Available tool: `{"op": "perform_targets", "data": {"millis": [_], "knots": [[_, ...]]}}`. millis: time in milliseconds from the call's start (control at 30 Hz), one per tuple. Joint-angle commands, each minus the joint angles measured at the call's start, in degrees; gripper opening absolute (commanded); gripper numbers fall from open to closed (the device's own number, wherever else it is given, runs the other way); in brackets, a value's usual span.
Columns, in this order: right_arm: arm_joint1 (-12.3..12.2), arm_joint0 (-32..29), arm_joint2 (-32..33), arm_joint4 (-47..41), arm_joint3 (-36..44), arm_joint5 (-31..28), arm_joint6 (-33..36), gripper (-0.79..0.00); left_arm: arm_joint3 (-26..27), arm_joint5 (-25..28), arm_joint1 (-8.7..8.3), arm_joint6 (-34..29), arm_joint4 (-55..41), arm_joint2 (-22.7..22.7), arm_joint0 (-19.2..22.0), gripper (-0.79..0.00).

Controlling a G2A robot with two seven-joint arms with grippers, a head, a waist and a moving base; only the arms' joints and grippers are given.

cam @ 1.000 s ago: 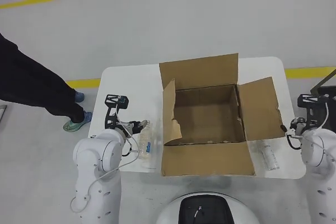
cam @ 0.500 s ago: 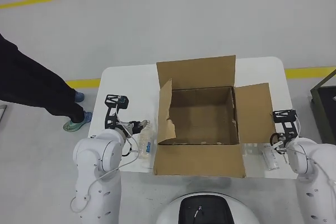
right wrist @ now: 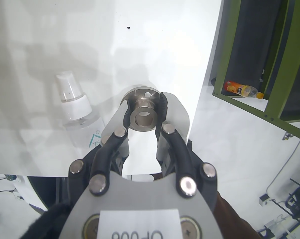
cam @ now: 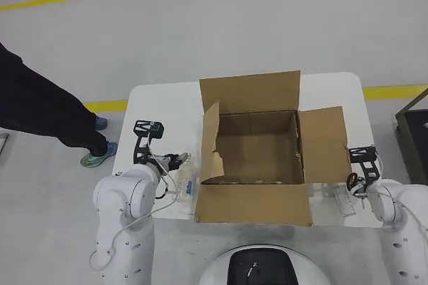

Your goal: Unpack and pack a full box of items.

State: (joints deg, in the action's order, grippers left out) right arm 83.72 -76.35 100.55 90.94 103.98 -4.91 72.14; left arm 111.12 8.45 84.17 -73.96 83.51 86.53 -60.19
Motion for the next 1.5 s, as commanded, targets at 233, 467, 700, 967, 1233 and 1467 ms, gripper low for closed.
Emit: {"op": "perform_targets", "data": {"millis": [233,467,700,967,1233,1467], "knots": [[-0.5,0.6,-0.3,-0.8,-2.0,-0.4,0.1,-0.557,0.0,0.0,0.00,0.0,0.0,0.0,0.0,0.000],[-0.8,0.6,-0.2,-2.3,0.3,-0.3,-0.3,0.000,0.0,0.0,0.00,0.0,0.0,0.0,0.0,0.000],[-1.6,-2.1,4.3,-9.2,8.8,-5.5,-9.5,0.000,0.0,0.0,0.00,0.0,0.0,0.0,0.0,0.000],[-2.5,-3.0,11.3,-17.4,18.1,-8.7,-21.6,-0.785,0.0,0.0,0.00,0.0,0.0,0.0,0.0,0.000],[-3.0,2.4,8.9,-36.3,19.7,-8.9,-21.7,-0.785,0.0,0.0,0.00,0.0,0.0,0.0,0.0,0.000],[-3.6,9.0,2.7,-53.2,10.8,-7.8,-13.8,-0.785,0.0,0.0,0.00,0.0,0.0,0.0,0.0,0.000]]}}
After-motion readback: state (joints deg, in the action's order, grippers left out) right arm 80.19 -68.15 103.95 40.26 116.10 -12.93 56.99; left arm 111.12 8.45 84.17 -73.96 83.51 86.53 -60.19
